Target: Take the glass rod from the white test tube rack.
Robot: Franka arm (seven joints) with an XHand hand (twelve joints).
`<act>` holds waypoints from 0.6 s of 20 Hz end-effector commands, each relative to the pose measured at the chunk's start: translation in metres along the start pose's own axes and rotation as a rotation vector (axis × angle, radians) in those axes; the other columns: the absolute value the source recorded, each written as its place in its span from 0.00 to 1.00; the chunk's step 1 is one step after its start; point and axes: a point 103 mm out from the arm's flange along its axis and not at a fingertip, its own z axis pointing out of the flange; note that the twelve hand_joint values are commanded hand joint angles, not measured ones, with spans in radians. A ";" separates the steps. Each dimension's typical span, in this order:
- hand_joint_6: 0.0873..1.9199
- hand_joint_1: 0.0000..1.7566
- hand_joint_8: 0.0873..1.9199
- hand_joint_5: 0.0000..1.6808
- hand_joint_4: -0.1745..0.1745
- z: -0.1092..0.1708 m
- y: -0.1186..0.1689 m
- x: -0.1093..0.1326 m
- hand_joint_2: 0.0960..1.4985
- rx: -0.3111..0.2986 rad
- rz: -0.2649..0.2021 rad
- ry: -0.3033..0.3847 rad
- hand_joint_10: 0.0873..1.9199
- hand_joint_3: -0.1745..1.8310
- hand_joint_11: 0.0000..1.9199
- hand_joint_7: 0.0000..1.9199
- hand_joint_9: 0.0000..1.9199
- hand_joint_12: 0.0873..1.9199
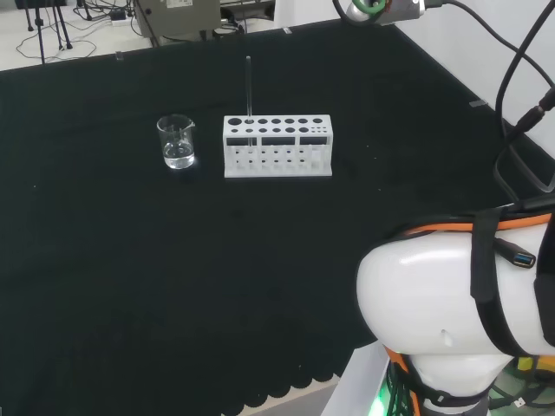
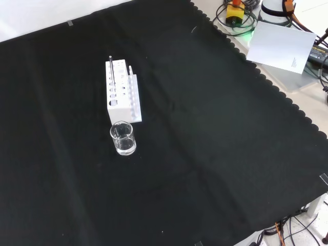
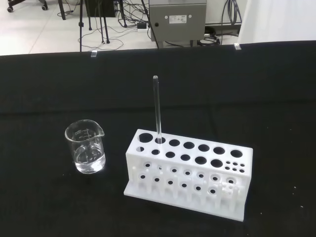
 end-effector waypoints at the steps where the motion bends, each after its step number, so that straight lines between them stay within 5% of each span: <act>1: 0.05 0.42 0.23 0.13 0.08 -0.001 0.001 0.004 0.51 -0.009 0.005 -0.007 0.34 0.41 0.15 0.12 0.17 0.52; 4: 0.00 0.35 0.18 0.02 0.10 -0.004 0.003 0.009 0.57 -0.014 0.018 -0.004 0.35 0.36 0.02 0.01 0.02 0.52; 8: 0.00 0.34 0.19 0.01 0.10 -0.004 0.010 0.029 0.58 -0.037 -0.026 0.000 0.35 0.34 0.00 0.00 0.00 0.51; 12: 0.00 0.34 0.28 0.02 0.10 -0.006 0.009 0.025 0.59 -0.037 -0.020 -0.007 0.40 0.33 0.00 0.00 0.01 0.58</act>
